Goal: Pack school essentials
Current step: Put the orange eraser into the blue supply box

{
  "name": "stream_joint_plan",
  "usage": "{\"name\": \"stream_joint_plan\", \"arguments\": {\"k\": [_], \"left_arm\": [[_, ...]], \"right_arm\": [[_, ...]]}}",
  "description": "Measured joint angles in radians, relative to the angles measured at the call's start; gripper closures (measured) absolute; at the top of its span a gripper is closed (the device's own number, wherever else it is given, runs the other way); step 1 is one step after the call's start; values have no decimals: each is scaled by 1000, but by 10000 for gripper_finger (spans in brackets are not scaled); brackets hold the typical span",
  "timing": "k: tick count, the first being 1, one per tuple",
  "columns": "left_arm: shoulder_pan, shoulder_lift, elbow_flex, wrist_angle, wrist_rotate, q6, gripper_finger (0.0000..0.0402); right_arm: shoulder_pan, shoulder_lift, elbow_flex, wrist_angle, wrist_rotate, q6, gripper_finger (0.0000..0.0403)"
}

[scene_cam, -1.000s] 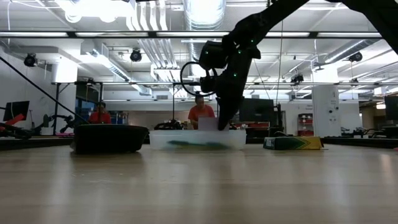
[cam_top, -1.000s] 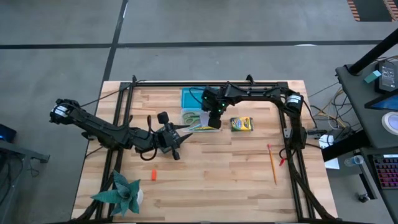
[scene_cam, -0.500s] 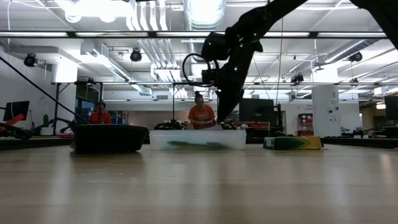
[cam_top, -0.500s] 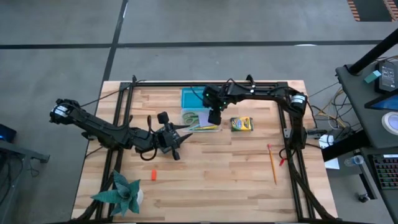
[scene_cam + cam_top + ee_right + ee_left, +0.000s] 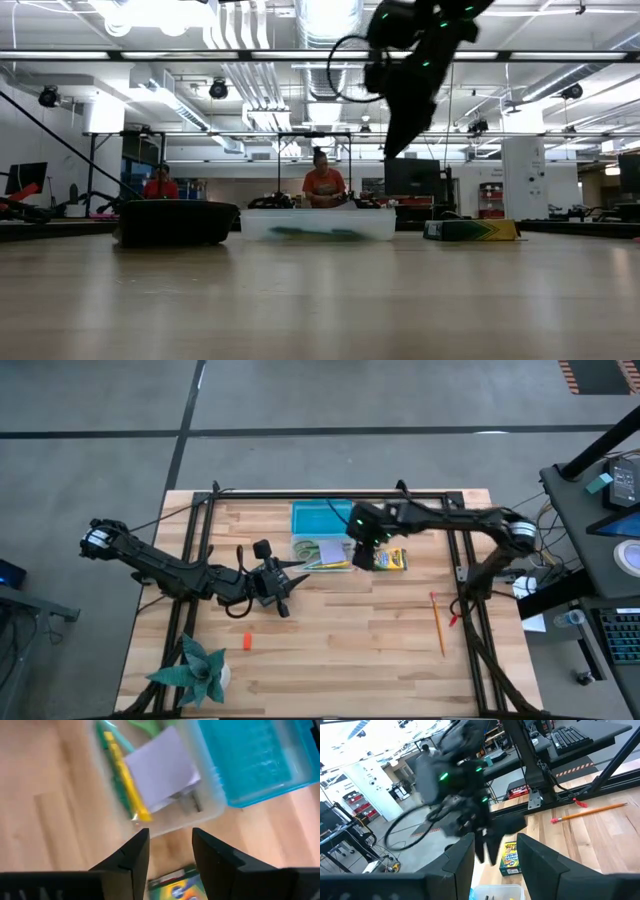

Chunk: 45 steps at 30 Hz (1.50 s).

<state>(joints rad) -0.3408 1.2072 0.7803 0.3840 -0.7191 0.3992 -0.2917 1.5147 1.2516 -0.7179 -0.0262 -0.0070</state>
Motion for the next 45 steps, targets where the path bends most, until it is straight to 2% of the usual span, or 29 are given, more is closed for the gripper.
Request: {"name": "stream_joint_plan", "arguments": {"k": [5, 12, 17, 21, 24, 26, 28, 30, 32, 34, 38, 45], "left_arm": [[1, 0, 0, 1, 0, -4, 272], [0, 0, 0, 6, 1, -64, 272], [0, 3, 0, 1, 0, -199, 272], [0, 38, 0, -7, 1, -344, 272], [0, 70, 7, -41, 4, -530, 272], [0, 82, 31, -154, 46, -663, 272], [1, 82, 74, -351, 110, -838, 272], [1, 82, 135, -602, 188, -1086, 272], [1, 85, 195, -851, 290, -1330, 272], [-2, 99, 235, -1026, 400, -1527, 272], [-30, 137, 240, -1115, 567, -1813, 272], [-121, 272, 236, -1131, 746, -2090, 272]], "right_arm": [[94, -186, -237, 220, 3, 50, 280], [216, -393, -497, 611, 4, 11, 295], [295, -493, -625, 859, 51, -59, 304], [345, -541, -684, 934, 106, -136, 310], [370, -570, -699, 940, 130, -169, 315], [383, -590, -700, 935, 134, -184, 319], [396, -608, -701, 931, 135, -200, 323], [403, -634, -701, 905, 135, -220, 327], [404, -663, -701, 878, 135, -227, 330], [403, -696, -701, 841, 135, -228, 333], [403, -752, -701, 801, 135, -204, 335], [407, -807, -701, 713, 135, -184, 335]]}}
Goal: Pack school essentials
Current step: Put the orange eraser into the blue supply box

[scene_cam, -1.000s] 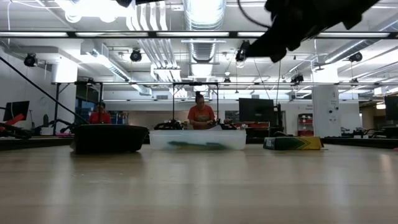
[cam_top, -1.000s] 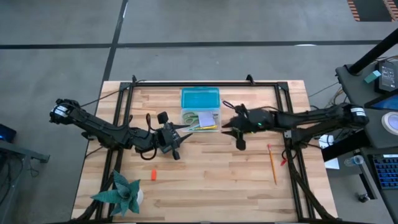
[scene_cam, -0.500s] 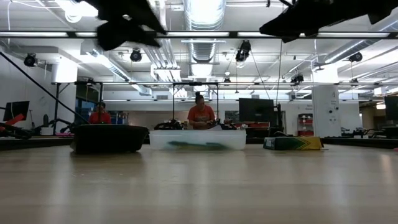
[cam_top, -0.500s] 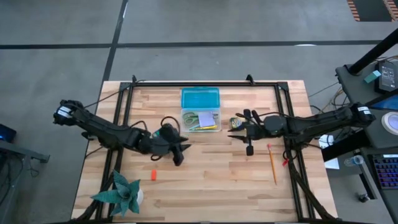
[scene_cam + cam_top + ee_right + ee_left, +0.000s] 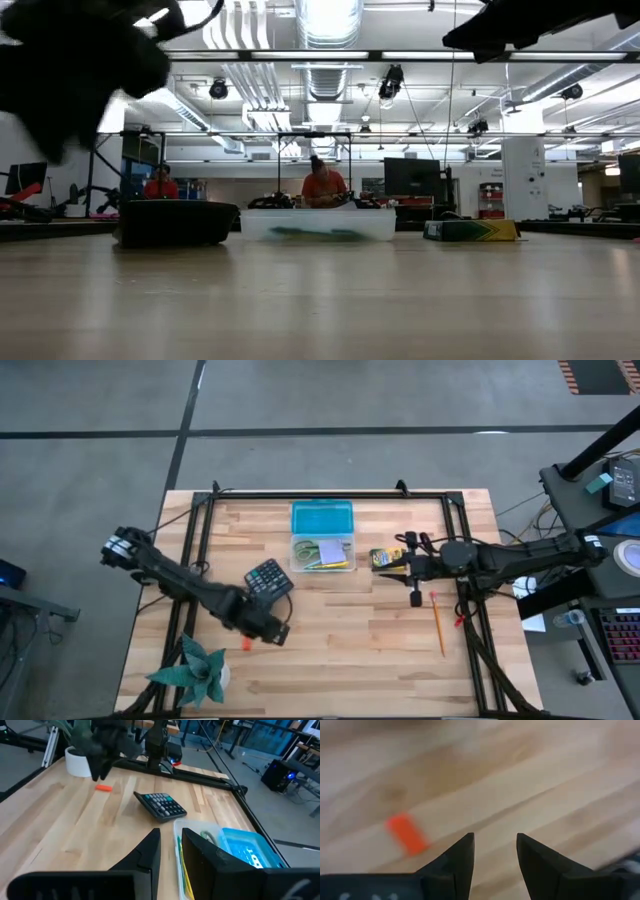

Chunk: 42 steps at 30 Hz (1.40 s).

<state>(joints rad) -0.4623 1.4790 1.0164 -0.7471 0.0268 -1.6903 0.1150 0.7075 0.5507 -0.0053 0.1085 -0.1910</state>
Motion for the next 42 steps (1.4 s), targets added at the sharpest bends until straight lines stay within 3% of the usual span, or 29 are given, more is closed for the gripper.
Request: {"name": "stream_joint_plan", "arguments": {"k": [6, 9, 14, 22, 26, 37, 42], "left_arm": [[-55, 110, -3, -185, 146, -110, 272], [-65, 139, -7, -242, 156, -113, 272], [-63, 149, -9, -205, 81, -111, 272], [-64, 156, -40, -198, 70, -113, 271], [-64, 156, -89, -116, 71, -130, 271], [-68, 161, -94, -72, 70, -136, 210], [-71, 165, -95, -19, 70, -133, 221]], "right_arm": [[1, -3, 0, -1, -3, 7, 335], [1, 3, 0, -4, -3, 6, 335], [1, 2, 0, -4, -3, 6, 335], [1, 2, 0, 0, -3, 7, 335], [1, 2, 0, -1, -3, 7, 335], [1, 2, 0, 1, -3, 7, 335], [1, 3, 0, 1, -2, 7, 335]]}}
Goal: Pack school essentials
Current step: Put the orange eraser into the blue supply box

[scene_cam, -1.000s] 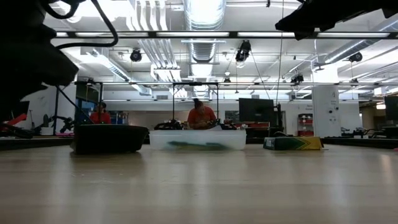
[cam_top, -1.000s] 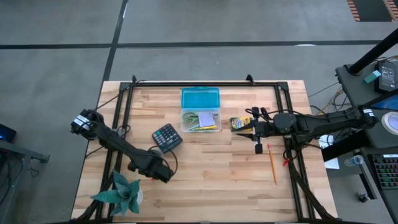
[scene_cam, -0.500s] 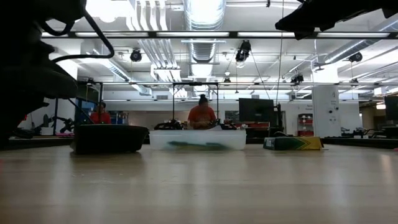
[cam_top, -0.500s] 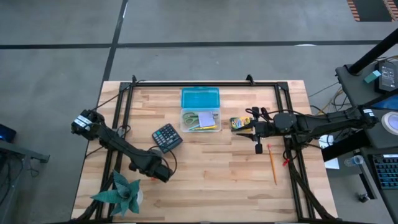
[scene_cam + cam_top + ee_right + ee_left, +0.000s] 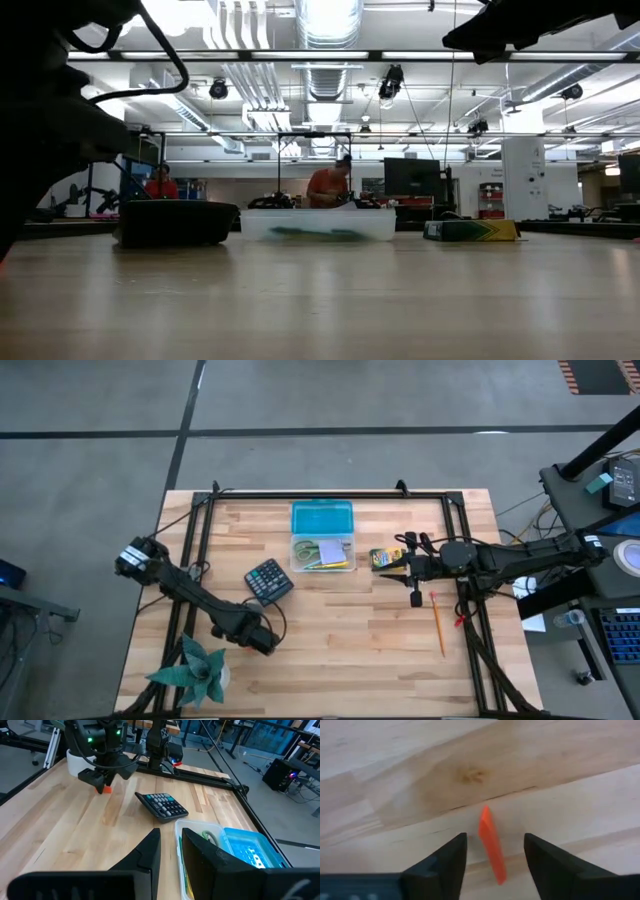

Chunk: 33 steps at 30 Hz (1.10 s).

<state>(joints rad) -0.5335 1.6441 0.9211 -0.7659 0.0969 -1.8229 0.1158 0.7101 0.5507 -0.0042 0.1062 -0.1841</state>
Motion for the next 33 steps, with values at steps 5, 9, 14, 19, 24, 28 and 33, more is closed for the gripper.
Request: {"name": "stream_joint_plan", "arguments": {"k": [5, 9, 14, 19, 24, 28, 33], "left_arm": [[-1, 17, 0, 33, 4, 5, 309], [-3, 20, 2, 38, 8, 5, 388], [11, 6, 41, 24, -16, 41, 395], [123, 20, 167, 30, -112, 323, 397], [247, 67, 342, 50, -152, 694, 398], [345, 124, 471, 41, -157, 973, 399], [467, 184, 561, 29, -159, 1253, 399]], "right_arm": [[0, 0, 0, 0, 0, 0, 335], [0, 0, 0, 1, 0, 0, 335], [0, 0, 0, 1, 0, -3, 335], [0, 0, 0, 13, 0, -9, 335], [0, 0, 0, 13, 0, -8, 335], [0, 0, 0, 9, 0, -7, 335], [0, 0, 0, 8, 0, -7, 335]]}}
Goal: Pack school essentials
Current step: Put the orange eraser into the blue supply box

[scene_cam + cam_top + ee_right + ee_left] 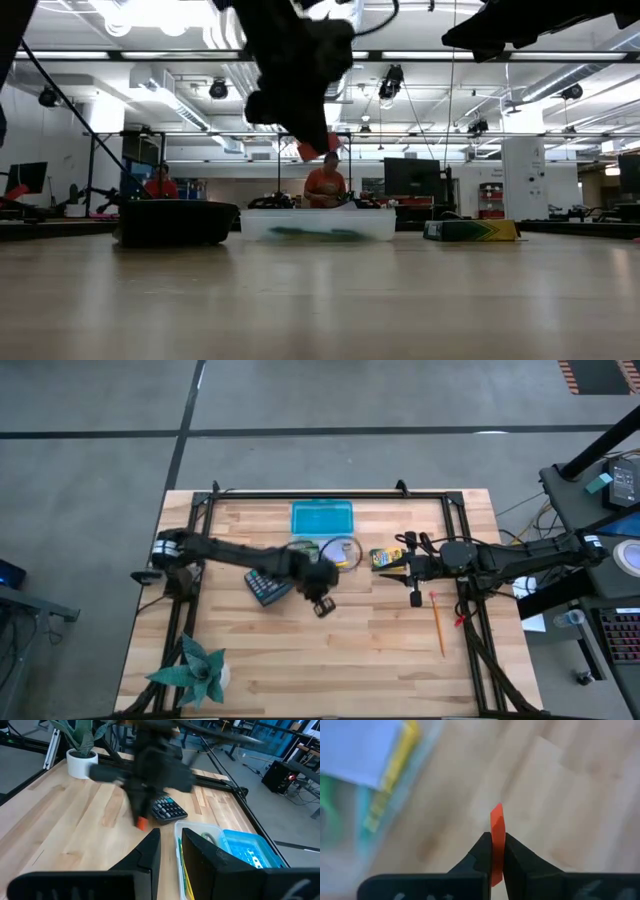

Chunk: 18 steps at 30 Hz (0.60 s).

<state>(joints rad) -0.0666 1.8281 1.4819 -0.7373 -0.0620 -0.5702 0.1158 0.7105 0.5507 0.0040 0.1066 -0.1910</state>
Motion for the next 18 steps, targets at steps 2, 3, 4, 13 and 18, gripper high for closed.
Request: {"name": "stream_joint_plan", "arguments": {"k": [2, 3, 4, 13, 18], "left_arm": [[49, 19, 18, -21, -1, 90, 400], [72, 24, 19, -25, -1, 131, 400], [96, 31, 19, -25, -2, 174, 400], [258, 67, 14, -79, -105, 546, 400], [288, 81, -13, -158, -104, 682, 400]], "right_arm": [[0, 0, 0, 0, 0, 0, 335], [0, 0, 0, 0, 0, 0, 335], [0, 0, 0, 0, 0, 0, 335], [0, 0, 0, -2, 0, -3, 335], [0, 0, 0, -9, 2, -3, 335]]}}
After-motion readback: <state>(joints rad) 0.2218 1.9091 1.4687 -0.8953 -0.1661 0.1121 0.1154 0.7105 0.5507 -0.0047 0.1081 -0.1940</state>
